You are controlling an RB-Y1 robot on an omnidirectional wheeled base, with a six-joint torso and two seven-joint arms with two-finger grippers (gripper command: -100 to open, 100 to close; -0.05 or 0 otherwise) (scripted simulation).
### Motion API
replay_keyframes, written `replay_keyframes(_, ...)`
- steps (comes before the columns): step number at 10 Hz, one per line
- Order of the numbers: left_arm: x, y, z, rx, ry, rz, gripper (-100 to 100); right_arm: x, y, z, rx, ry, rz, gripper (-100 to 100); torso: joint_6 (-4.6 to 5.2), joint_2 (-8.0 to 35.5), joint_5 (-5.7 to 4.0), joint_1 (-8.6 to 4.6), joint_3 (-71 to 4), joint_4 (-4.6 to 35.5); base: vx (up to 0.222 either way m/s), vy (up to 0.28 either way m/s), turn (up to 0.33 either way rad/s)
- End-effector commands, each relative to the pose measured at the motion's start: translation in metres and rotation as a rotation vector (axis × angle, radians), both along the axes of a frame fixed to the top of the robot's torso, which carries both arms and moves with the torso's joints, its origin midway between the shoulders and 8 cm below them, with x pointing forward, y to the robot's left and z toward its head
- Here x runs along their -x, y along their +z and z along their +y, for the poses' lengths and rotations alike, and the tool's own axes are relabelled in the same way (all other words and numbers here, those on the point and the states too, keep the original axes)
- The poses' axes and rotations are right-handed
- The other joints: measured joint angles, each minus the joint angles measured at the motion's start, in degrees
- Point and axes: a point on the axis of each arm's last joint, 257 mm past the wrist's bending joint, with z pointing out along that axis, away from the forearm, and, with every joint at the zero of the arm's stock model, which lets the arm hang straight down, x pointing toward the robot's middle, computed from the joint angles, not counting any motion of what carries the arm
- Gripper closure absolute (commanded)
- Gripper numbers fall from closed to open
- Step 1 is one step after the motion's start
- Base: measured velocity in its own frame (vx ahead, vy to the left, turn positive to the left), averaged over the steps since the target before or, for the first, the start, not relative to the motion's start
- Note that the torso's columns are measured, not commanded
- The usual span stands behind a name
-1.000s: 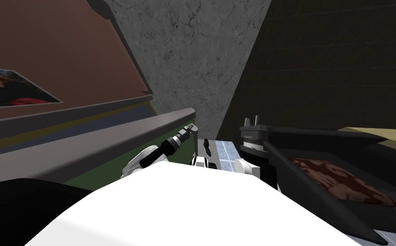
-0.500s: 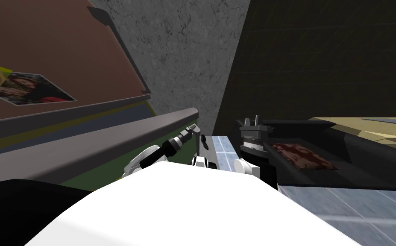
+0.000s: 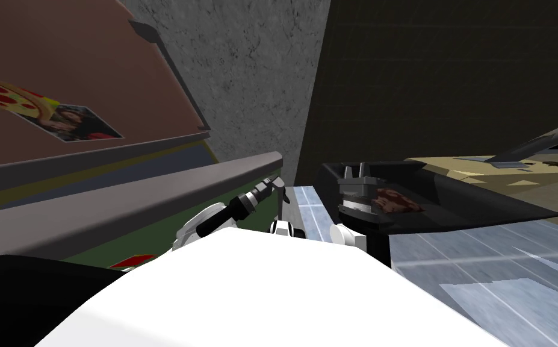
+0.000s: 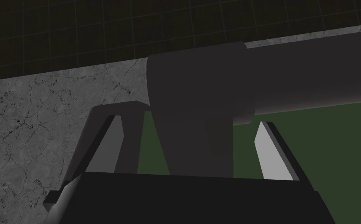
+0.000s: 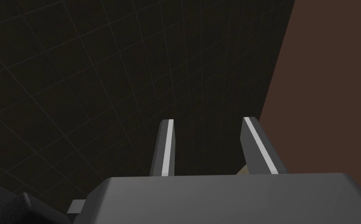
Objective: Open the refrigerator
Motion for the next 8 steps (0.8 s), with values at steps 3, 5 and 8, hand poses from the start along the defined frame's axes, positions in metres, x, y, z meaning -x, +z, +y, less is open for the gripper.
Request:
replay_keyframes(3,-0.022,0.020,0.004,0.000,0.012,0.011,-100,0.000,0.000,0.000,0.000,0.000,0.000,0,-0.02,-0.46,0.03,0.02,-0.72,-0.15,-0.032,0.013,-0.028)
replay_keyframes(5,-0.031,0.031,0.006,0.002,0.018,0.012,-100,0.000,0.000,0.000,0.000,0.000,0.000,0,0.00,0.04,-0.06,-0.15,-0.45,0.16,-0.042,0.008,-0.021)
replay_keyframes(8,-0.039,0.043,0.007,0.004,0.025,0.013,-100,0.000,0.000,0.000,0.000,0.000,0.000,0,0.02,0.38,-0.14,-0.24,-0.31,0.49,-0.039,0.001,-0.009)
